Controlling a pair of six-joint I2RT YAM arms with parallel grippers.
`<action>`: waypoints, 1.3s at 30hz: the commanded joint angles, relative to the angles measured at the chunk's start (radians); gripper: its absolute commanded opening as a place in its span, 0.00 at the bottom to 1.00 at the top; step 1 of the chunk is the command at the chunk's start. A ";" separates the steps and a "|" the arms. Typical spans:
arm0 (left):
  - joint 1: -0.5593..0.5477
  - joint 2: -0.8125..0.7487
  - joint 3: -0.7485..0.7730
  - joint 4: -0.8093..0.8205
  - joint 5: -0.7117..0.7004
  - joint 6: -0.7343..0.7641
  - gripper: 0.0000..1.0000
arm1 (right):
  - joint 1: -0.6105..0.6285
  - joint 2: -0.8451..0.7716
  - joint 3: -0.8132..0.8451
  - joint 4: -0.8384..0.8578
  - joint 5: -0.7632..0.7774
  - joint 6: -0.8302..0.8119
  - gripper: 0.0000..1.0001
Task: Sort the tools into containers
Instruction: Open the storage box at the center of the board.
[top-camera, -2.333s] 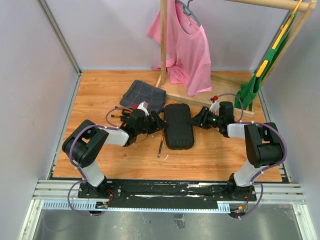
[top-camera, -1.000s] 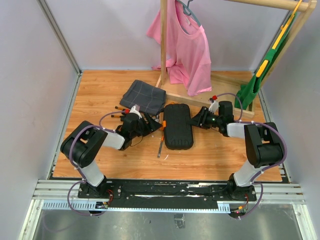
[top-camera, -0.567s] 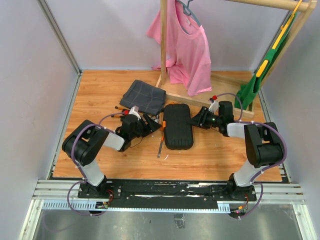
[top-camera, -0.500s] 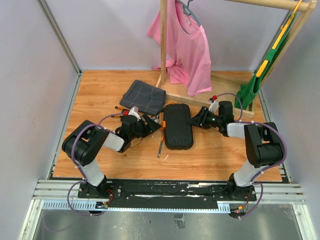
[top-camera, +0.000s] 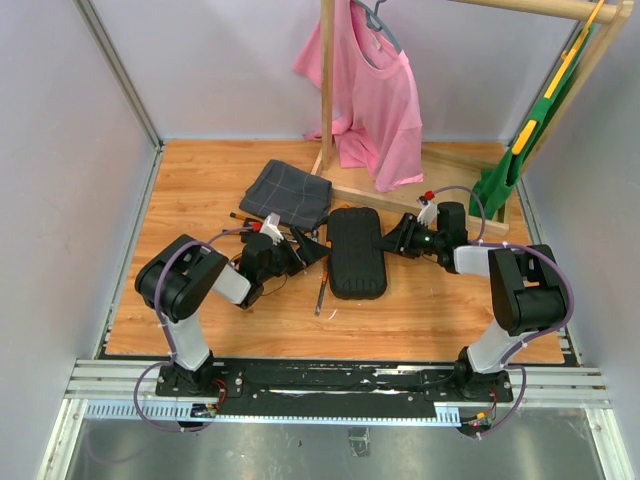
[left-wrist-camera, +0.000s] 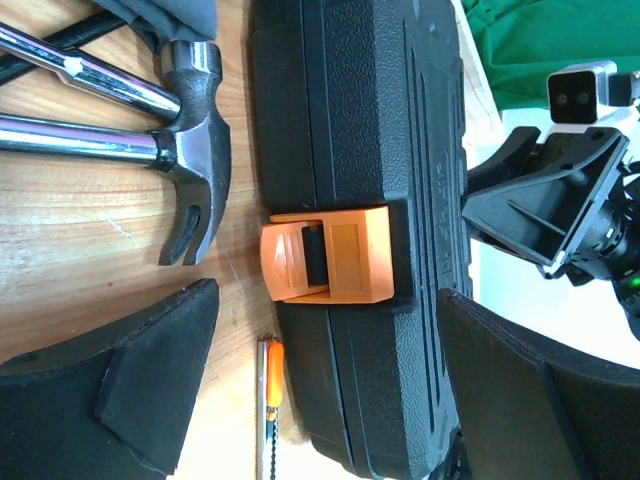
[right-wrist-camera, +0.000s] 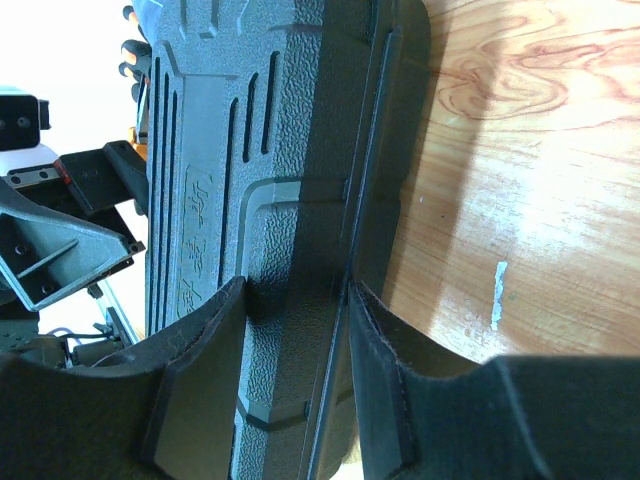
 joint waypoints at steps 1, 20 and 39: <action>0.002 0.044 0.004 0.083 0.051 -0.031 0.95 | -0.001 0.062 -0.056 -0.219 0.144 -0.111 0.29; 0.002 0.134 0.034 0.171 0.084 -0.078 0.83 | 0.000 0.057 -0.053 -0.231 0.145 -0.117 0.29; 0.002 0.120 0.018 0.165 0.061 -0.075 0.58 | 0.003 0.065 -0.049 -0.233 0.148 -0.119 0.29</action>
